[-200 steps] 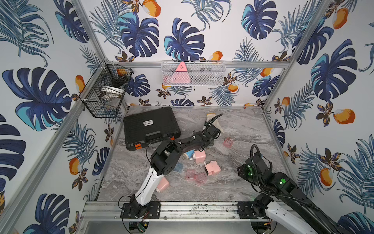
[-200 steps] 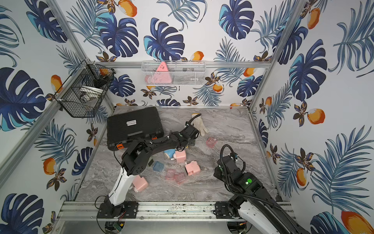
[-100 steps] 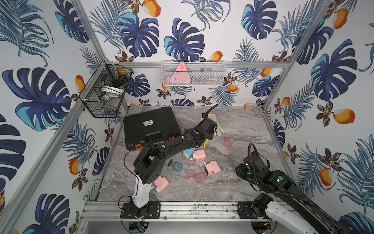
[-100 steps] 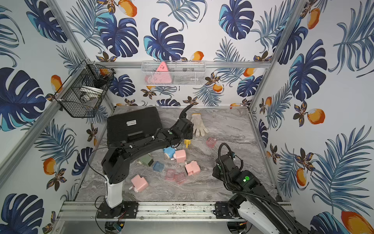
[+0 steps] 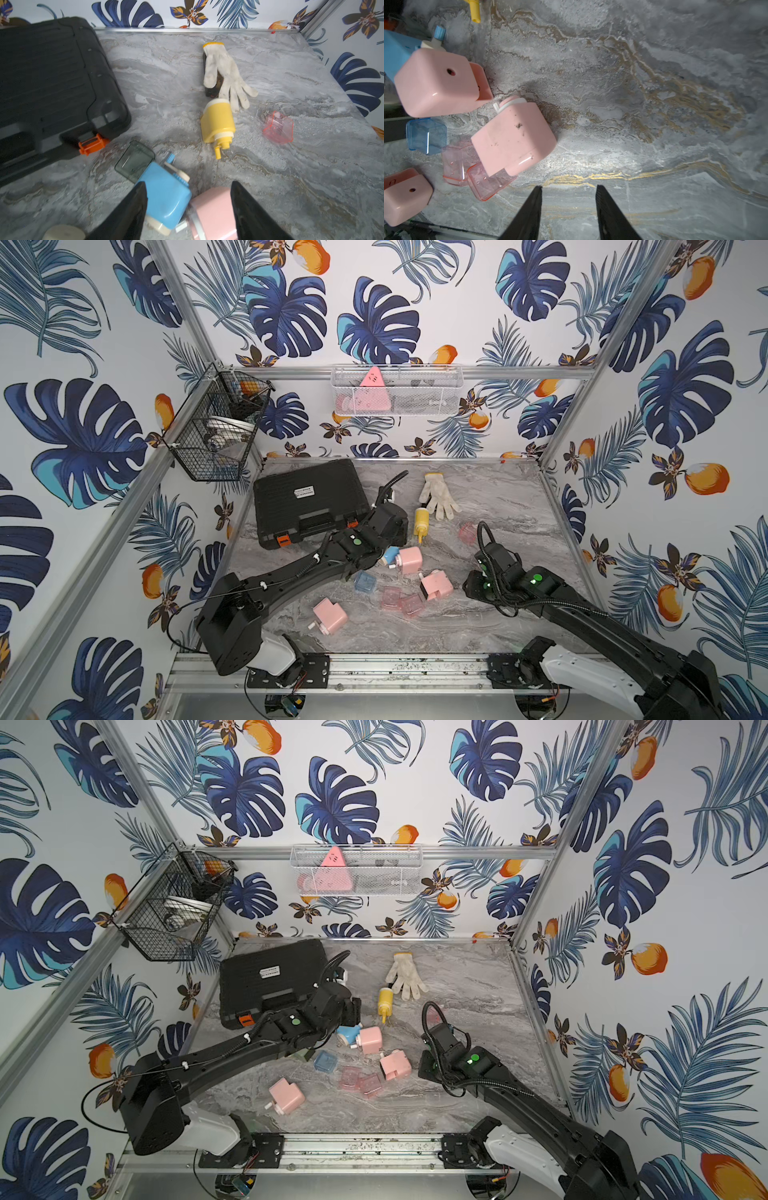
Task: Put the tray back into the pencil sharpener
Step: Pick up the pencil sharpener from the center of the board.
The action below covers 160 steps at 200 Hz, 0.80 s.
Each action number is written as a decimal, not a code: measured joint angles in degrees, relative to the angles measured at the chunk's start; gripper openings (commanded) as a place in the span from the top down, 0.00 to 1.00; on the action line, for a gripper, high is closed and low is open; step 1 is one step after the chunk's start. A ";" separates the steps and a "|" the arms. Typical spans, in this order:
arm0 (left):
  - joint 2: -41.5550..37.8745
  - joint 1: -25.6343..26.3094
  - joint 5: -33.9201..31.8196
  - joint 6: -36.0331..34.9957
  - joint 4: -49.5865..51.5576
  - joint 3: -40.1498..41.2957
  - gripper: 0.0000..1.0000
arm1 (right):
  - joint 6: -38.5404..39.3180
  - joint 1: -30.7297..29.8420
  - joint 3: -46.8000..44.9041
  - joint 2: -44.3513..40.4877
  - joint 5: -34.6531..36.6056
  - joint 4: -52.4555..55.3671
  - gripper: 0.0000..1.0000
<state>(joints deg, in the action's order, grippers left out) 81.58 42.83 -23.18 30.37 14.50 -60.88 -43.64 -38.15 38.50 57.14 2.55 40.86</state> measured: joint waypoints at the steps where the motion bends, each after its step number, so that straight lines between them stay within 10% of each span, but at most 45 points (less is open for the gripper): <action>1: -0.24 0.00 0.00 0.09 0.09 0.31 0.33 | 0.02 -0.04 0.02 0.07 -0.04 -0.04 0.53; 160: -29.40 0.00 -10.69 19.78 31.15 14.69 0.33 | -0.20 -17.14 8.17 12.20 4.39 -5.05 0.51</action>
<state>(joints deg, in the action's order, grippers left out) 52.18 42.83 -33.87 50.15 45.65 -46.19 -43.83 -55.29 46.68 69.34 6.94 35.81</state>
